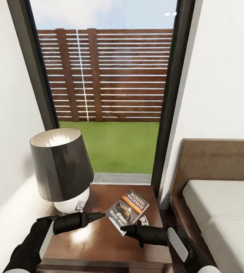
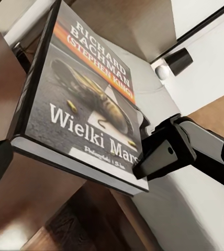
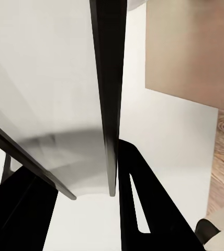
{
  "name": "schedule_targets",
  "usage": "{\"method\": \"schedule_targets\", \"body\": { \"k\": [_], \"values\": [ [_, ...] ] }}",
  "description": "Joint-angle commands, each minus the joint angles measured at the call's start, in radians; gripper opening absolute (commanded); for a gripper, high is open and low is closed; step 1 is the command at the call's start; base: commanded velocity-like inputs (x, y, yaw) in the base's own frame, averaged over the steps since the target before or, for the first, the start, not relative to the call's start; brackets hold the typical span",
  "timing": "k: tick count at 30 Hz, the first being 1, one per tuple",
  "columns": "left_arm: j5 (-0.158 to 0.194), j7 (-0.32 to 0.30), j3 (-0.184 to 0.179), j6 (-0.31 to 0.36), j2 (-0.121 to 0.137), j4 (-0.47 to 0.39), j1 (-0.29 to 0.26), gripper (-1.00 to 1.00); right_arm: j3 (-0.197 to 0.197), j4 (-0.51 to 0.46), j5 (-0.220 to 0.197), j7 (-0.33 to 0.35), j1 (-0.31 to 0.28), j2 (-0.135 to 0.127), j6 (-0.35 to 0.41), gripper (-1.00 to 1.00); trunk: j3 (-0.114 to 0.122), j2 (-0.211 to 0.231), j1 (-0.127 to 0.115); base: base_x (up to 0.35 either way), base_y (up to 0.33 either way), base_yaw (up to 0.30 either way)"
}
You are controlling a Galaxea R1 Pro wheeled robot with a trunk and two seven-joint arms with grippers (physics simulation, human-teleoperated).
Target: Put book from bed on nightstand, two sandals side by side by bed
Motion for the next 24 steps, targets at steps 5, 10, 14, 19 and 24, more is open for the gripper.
{"method": "schedule_targets", "body": {
  "k": [5,10,14,19,24],
  "values": [
    [0.002,-0.002,0.000,0.010,0.000,0.000,0.000,1.00,0.002,0.000,0.000,0.005,0.000,-0.001,0.002,-1.00,-0.001,0.000,0.000,0.000,0.000,0.000],
    [0.002,-0.002,0.000,0.010,0.000,0.000,0.000,1.00,0.002,0.000,0.002,0.005,0.000,-0.001,0.002,-1.00,-0.001,0.000,0.000,0.000,0.000,0.000],
    [0.003,-0.002,0.000,0.010,0.000,0.000,0.000,1.00,0.002,0.000,0.002,0.005,0.000,-0.001,0.002,-1.00,-0.014,-0.028,0.015,0.000,0.000,0.000],
    [0.004,-0.002,0.000,0.010,0.000,0.000,0.000,1.00,0.002,0.000,0.002,0.004,0.000,0.000,0.001,-1.00,-0.029,-0.063,0.034,0.000,0.000,0.000],
    [0.004,-0.002,0.000,0.010,0.000,0.000,0.000,1.00,0.002,0.000,0.002,0.002,0.000,0.001,0.000,-1.00,-0.045,-0.098,0.053,0.000,0.000,0.000]
  ]
}}
